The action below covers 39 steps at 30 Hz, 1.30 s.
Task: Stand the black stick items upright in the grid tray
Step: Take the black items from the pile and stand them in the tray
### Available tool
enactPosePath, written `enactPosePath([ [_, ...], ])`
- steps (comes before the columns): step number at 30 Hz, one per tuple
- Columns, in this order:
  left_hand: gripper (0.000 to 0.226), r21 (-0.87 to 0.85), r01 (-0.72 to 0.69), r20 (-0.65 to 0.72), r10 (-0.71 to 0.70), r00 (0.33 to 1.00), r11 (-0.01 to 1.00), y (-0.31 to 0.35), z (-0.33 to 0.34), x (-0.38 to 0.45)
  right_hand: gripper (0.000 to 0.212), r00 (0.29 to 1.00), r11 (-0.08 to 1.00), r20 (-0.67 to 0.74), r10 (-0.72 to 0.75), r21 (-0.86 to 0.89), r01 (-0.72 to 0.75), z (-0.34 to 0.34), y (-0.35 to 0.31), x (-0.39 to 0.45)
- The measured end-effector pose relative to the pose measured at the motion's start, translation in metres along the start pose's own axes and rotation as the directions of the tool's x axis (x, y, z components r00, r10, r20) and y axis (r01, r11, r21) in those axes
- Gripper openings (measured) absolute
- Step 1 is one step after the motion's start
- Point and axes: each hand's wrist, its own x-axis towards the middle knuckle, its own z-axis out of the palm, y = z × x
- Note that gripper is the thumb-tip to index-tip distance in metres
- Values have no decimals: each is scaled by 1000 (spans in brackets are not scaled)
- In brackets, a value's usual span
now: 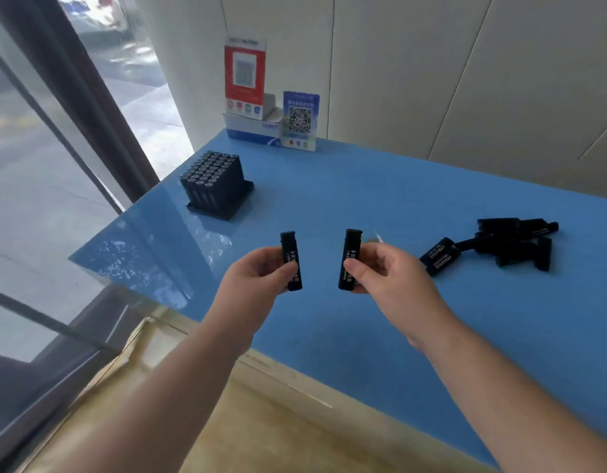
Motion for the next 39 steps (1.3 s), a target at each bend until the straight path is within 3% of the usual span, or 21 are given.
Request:
enactPosePath([
  [6, 12, -45, -6, -36, 4, 999, 999, -4, -104, -9, 15, 989, 998, 149, -5, -63, 15, 102, -18, 2],
  [14, 13, -84, -32, -1, 32, 999, 996, -12, -198, 1, 5, 995, 995, 87, 38, -99, -29, 195, -21, 12],
  [27, 15, 36, -30, 6, 29, 1000, 999, -4, -242, 99, 11, 999, 997, -18, -50, -63, 49, 236, -21, 108],
  [39, 11, 214, 18, 37, -26, 999, 977, 3, -260, 211, 23, 991, 996, -129, -20, -84, 9, 262, -20, 183],
])
